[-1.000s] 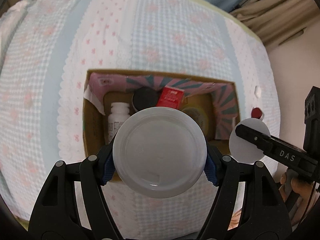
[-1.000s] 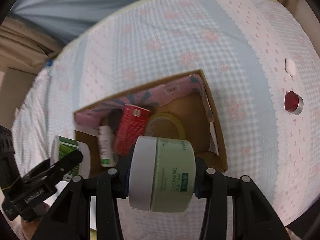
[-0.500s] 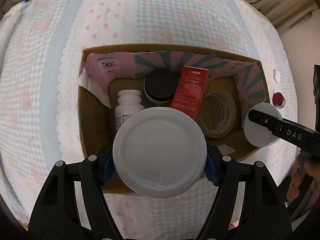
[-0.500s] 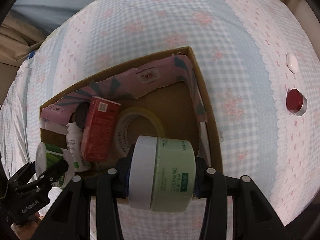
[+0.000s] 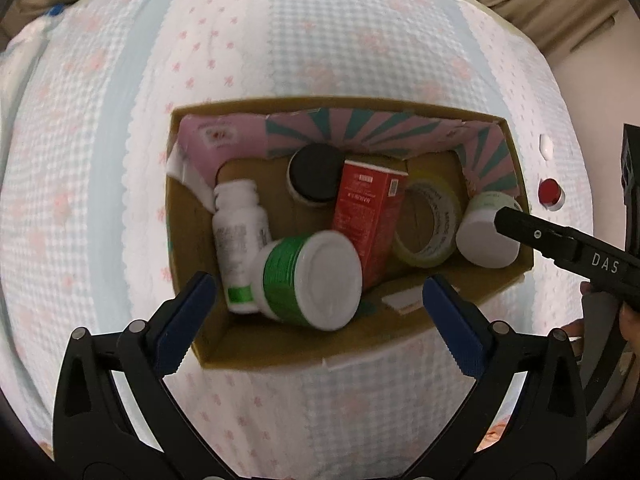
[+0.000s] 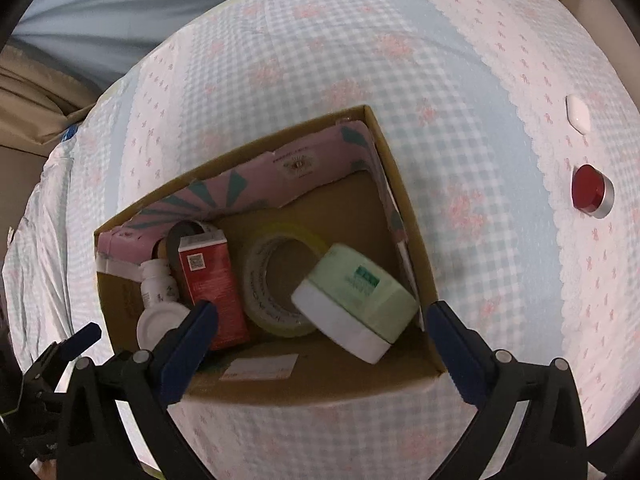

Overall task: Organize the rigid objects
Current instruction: 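Open both grippers to drop the two jars into the box, then lift both tools and move toward the red-silver tin and white earbud case, then grasp the red-silver tin with the left gripper while the right gripper grasps the white earbud case, then carry the tin and earbud case over the cardboard box with both tools, then open both grippers to drop the tin and earbud case into the box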

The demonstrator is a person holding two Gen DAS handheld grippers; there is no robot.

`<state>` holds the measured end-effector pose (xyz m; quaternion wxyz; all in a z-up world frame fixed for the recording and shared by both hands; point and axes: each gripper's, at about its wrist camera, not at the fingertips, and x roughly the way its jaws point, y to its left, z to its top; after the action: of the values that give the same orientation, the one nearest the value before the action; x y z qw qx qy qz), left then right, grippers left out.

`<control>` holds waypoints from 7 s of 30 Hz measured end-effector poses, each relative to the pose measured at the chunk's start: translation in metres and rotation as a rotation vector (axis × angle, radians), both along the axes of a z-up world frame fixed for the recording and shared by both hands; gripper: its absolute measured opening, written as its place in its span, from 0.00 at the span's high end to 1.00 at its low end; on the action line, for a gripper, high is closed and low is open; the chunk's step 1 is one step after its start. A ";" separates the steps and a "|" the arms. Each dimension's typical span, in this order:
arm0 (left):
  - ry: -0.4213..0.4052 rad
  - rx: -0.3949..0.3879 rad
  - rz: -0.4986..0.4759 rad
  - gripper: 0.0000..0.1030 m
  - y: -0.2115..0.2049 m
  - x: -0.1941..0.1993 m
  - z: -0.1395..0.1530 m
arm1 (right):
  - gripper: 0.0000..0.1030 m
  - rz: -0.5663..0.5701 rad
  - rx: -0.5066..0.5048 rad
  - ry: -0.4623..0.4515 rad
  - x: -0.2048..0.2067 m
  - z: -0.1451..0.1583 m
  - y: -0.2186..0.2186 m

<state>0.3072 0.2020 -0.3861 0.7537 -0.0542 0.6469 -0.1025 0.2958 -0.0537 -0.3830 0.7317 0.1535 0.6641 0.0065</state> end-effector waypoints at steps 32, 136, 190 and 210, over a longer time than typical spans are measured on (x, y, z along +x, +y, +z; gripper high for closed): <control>-0.247 0.021 0.060 0.00 -0.058 -0.097 0.155 | 0.00 0.060 -0.088 -0.265 -0.073 0.179 -0.044; -0.439 -0.085 0.130 0.60 -0.385 -0.071 0.145 | 0.45 0.747 -0.109 -0.533 0.004 0.181 -0.271; -0.107 -0.029 -0.003 0.62 0.007 0.068 -0.012 | 0.45 0.229 -0.043 -0.055 0.054 -0.018 0.030; -0.142 0.034 -0.064 0.00 -0.008 0.044 0.000 | 0.00 0.151 -0.003 -0.069 0.039 -0.004 0.010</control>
<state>0.3516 0.1945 -0.3861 0.7949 -0.0132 0.5947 -0.1193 0.3353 -0.0441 -0.3873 0.7519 0.1018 0.6480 0.0659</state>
